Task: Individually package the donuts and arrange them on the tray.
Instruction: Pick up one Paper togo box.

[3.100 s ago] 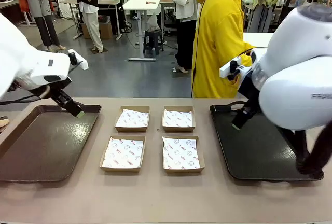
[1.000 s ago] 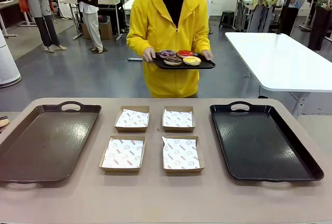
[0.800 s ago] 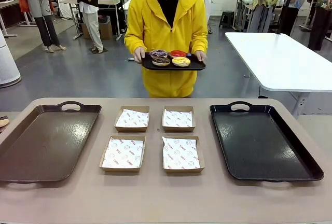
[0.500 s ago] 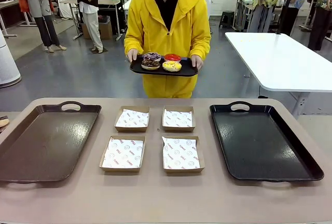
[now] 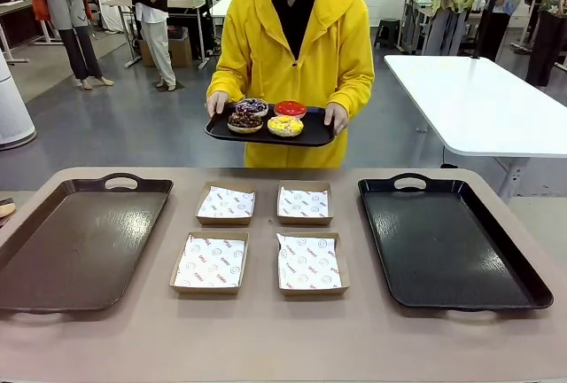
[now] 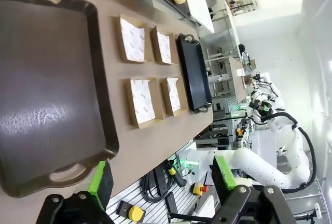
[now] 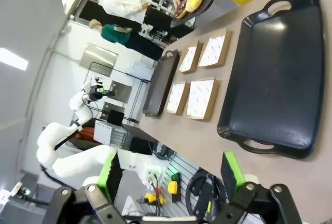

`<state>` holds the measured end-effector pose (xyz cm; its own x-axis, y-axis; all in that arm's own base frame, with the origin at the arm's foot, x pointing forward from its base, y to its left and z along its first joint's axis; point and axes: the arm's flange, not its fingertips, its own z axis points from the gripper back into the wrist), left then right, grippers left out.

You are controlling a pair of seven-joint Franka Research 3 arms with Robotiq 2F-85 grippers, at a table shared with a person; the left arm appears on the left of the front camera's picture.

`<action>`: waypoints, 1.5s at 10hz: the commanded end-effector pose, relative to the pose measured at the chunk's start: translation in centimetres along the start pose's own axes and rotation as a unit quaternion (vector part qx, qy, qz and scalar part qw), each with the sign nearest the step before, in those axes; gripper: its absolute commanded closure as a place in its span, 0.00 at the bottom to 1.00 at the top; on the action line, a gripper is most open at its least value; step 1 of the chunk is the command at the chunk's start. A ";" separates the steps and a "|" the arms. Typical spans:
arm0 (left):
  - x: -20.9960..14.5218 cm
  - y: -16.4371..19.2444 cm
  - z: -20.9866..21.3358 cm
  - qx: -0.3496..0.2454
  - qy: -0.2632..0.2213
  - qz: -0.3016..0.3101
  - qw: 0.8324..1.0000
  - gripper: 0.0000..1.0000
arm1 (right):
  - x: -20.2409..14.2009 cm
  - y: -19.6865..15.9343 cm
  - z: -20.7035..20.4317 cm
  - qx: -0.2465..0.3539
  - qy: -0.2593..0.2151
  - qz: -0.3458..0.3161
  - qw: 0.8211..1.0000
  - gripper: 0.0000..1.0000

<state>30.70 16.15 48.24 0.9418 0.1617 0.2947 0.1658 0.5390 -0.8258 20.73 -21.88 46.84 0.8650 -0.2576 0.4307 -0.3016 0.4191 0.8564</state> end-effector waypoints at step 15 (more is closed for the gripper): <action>-0.2 0.4 0.1 0.009 0.004 0.004 1.000 0.00 | 0.0 0.0 0.0 0.000 0.000 0.000 1.000 0.00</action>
<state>30.61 16.58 47.64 0.9489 0.1537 0.2758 0.1445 0.5652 -0.8122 20.82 -21.85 46.84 0.8684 -0.2558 0.4247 -0.2926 0.4272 0.8555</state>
